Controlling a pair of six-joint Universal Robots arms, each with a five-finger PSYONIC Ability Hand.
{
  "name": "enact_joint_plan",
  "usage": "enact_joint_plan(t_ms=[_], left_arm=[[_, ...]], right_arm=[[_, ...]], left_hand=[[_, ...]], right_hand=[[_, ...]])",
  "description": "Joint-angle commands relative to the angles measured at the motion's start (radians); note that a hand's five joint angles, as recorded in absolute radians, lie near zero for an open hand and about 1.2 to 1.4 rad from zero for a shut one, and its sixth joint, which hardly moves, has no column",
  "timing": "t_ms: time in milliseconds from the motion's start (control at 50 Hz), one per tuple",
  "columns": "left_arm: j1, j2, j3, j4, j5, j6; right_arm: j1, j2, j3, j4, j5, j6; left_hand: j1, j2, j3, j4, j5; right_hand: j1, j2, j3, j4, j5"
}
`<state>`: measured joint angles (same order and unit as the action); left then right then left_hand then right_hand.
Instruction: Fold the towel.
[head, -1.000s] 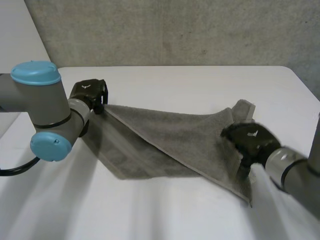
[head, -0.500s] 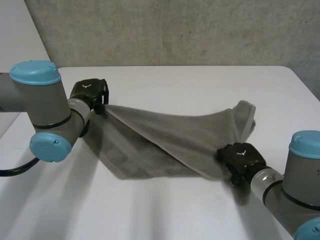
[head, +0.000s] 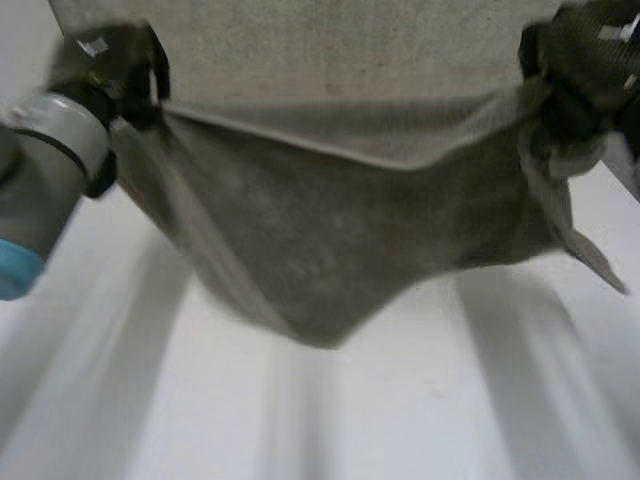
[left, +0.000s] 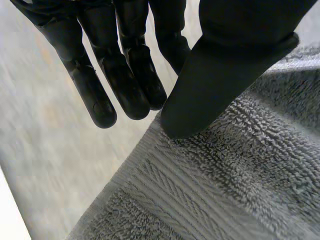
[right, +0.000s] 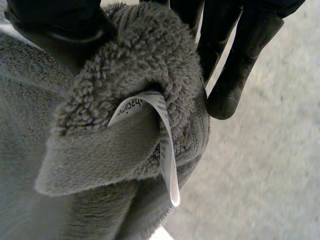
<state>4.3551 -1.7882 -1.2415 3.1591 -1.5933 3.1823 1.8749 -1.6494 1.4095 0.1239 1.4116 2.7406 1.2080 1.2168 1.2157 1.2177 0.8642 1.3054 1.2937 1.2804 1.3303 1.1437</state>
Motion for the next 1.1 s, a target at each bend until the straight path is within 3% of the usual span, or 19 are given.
enact_joint_plan(t_ms=[20,80,200,320,360,380,420,440,480,500,520,560,600,660,700,720,800,940,1100], left_arm=[[0.02,0.125,0.0,-0.05,0.015,0.021],[0.018,0.072,0.005,-0.079,0.032,0.051],[0.012,-0.079,0.04,-0.108,0.036,0.123],[0.012,-0.318,0.195,-0.102,0.026,0.268],[0.018,-0.399,0.33,-0.078,0.012,0.347],[0.018,-0.399,0.33,-0.077,0.012,0.347],[0.018,-0.41,0.446,0.023,-0.022,0.366],[0.018,-0.41,0.447,0.024,-0.022,0.366],[0.014,-0.357,0.45,0.241,-0.037,0.328],[0.014,-0.356,0.45,0.242,-0.037,0.327],[0.02,-0.282,0.421,0.357,-0.039,0.293],[0.032,-0.213,0.387,0.452,-0.04,0.251],[0.046,-0.166,0.35,0.49,-0.037,0.226],[0.064,-0.142,0.323,0.435,-0.034,0.209],[0.061,-0.148,0.282,0.339,-0.027,0.193],[0.061,-0.148,0.281,0.338,-0.027,0.192],[0.063,-0.155,0.124,0.26,0.015,0.179],[0.06,-0.16,-0.134,0.259,0.049,0.185],[0.024,-0.217,-0.305,0.256,0.047,0.192]], right_arm=[[-0.091,0.185,-0.317,0.405,-0.124,-0.006],[-0.106,0.299,-0.395,0.492,-0.178,-0.015],[-0.094,0.477,-0.492,0.513,-0.181,-0.073],[-0.03,0.66,-0.609,0.376,-0.128,-0.145],[-0.008,0.685,-0.63,0.152,-0.099,-0.141],[-0.008,0.685,-0.63,0.151,-0.098,-0.141],[0.004,0.659,-0.583,-0.167,-0.076,-0.127],[0.004,0.658,-0.583,-0.168,-0.075,-0.127],[0.001,0.555,-0.459,-0.481,-0.04,-0.086],[0.001,0.554,-0.458,-0.483,-0.04,-0.085],[0.0,0.475,-0.393,-0.601,-0.022,-0.059],[-0.002,0.408,-0.342,-0.651,-0.014,-0.032],[-0.011,0.372,-0.328,-0.635,-0.013,-0.01],[-0.016,0.385,-0.35,-0.461,-0.016,0.005],[-0.016,0.427,-0.397,-0.24,-0.032,0.008],[-0.016,0.427,-0.397,-0.239,-0.033,0.008],[-0.005,0.47,-0.405,-0.035,-0.11,-0.001],[-0.019,0.545,-0.353,0.115,-0.183,-0.004],[-0.016,0.734,-0.328,0.261,-0.152,-0.15]], left_hand=[[0.188,0.18,0.181,0.179,0.357],[0.188,0.18,0.181,0.179,0.357],[0.188,0.18,0.181,0.179,0.357],[0.188,0.18,0.181,0.179,0.357],[0.188,0.18,0.181,0.179,0.357],[0.188,0.18,0.181,0.179,0.357],[0.188,0.18,0.181,0.179,0.357],[0.188,0.18,0.181,0.179,0.357],[0.188,0.18,0.181,0.179,0.357],[0.188,0.18,0.181,0.179,0.357],[0.188,0.18,0.181,0.179,0.357],[0.188,0.18,0.181,0.179,0.357],[0.188,0.18,0.181,0.179,0.357],[0.188,0.18,0.181,0.179,0.357],[0.188,0.18,0.181,0.179,0.357],[0.188,0.18,0.181,0.179,0.357],[0.188,0.18,0.181,0.179,0.357],[0.188,0.18,0.181,0.179,0.357],[0.188,0.18,0.181,0.179,0.357]], right_hand=[[0.091,0.103,0.116,0.066,0.078],[0.091,0.103,0.116,0.066,0.078],[0.091,0.103,0.116,0.066,0.078],[0.091,0.103,0.116,0.066,0.078],[0.091,0.103,0.116,0.066,0.078],[0.091,0.103,0.116,0.066,0.078],[0.091,0.103,0.116,0.066,0.078],[0.091,0.103,0.116,0.066,0.078],[0.091,0.103,0.116,0.066,0.078],[0.091,0.103,0.116,0.066,0.078],[0.091,0.103,0.116,0.066,0.078],[0.091,0.103,0.116,0.066,0.078],[0.091,0.103,0.116,0.066,0.078],[0.091,0.103,0.116,0.066,0.078],[0.091,0.103,0.116,0.066,0.078],[0.091,0.103,0.116,0.066,0.078],[0.091,0.103,0.116,0.066,0.078],[0.091,0.103,0.116,0.066,0.078],[0.019,0.03,0.044,-0.006,0.006]])
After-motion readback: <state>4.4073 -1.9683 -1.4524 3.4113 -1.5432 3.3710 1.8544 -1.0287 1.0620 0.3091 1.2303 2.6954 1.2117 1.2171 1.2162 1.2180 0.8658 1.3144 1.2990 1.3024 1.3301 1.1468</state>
